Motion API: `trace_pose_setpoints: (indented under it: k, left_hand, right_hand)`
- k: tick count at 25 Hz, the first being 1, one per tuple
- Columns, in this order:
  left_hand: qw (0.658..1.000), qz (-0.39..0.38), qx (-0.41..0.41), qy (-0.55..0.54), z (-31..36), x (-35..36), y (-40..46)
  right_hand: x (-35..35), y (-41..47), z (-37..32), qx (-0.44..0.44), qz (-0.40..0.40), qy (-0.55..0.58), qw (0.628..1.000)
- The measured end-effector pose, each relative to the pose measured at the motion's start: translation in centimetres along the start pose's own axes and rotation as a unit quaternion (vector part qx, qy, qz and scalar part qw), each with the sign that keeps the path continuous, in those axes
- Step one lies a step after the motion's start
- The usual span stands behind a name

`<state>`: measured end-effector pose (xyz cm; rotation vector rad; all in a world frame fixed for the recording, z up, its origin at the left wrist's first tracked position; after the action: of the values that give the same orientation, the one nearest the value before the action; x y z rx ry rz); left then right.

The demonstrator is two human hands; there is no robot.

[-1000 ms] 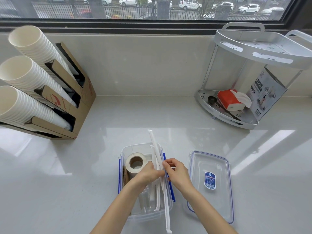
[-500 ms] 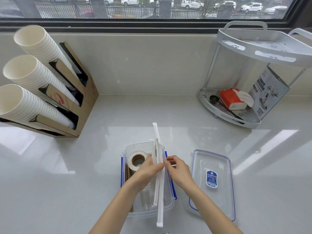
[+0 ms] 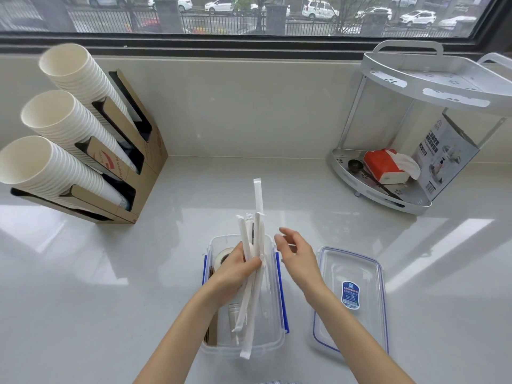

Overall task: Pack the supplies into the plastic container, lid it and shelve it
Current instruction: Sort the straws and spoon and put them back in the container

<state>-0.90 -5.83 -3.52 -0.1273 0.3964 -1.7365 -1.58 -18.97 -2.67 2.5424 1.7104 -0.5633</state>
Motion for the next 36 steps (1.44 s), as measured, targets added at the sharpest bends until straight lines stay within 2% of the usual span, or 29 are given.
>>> trace_pose_setpoints:
  k: [4,6,12,16,23,25,28,30,31,33,36]
  left_hand:
    - [0.998,-0.020,0.052,-0.003,0.3,0.0,-0.4]
    - [0.996,-0.041,0.076,-0.009,0.1,0.3,-0.3]
    - [0.999,-0.007,0.023,-0.048,0.3,0.4,-0.8]
    - [0.998,0.009,0.018,-0.053,0.7,0.7,-1.0]
    - [0.995,-0.008,0.021,-0.092,1.4,0.7,-1.1]
    - [0.995,-0.008,0.020,-0.094,1.5,0.5,-1.1]
    - [0.995,0.007,0.021,-0.101,1.6,0.2,-1.1]
    - [0.993,0.014,0.019,-0.114,1.4,-0.1,-1.1]
    - [0.992,0.018,0.017,-0.121,1.4,-0.2,-1.0]
    - [0.991,0.032,0.014,-0.131,1.4,-0.4,-0.9]
    - [0.993,0.047,0.016,-0.111,1.5,-0.5,-0.6]
  right_hand:
    - [0.7,-0.2,-2.7,-0.013,-0.076,0.001,0.997]
    - [1.3,-0.4,-3.1,-0.038,-0.066,-0.018,0.997]
    - [1.6,0.1,-3.3,-0.057,-0.014,0.008,0.998]
    - [1.6,0.3,-3.3,-0.022,-0.020,0.051,0.998]
    - [1.0,0.9,-4.3,0.045,-0.008,0.135,0.990]
    - [0.9,1.3,-4.4,0.054,0.018,0.196,0.979]
    - [-0.1,2.2,-5.3,0.051,0.062,0.348,0.934]
    - [-1.0,2.7,-6.0,0.026,0.087,0.395,0.914]
    - [-1.4,2.9,-6.2,0.013,0.092,0.395,0.914]
    - [-1.6,3.0,-6.3,-0.002,0.078,0.334,0.939]
    - [-0.2,1.8,-5.5,-0.009,-0.006,0.090,0.996]
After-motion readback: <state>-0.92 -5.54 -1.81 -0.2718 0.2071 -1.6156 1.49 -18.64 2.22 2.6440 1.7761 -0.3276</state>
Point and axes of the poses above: each hand's wrist, its own y-axis towards the middle knuckle, its own x-axis out of the palm, z = x × y, the point moved 2 cm from there along y, towards the middle knuckle, and after that the axes turned 12 degrees about z, right-handed, at the moved point
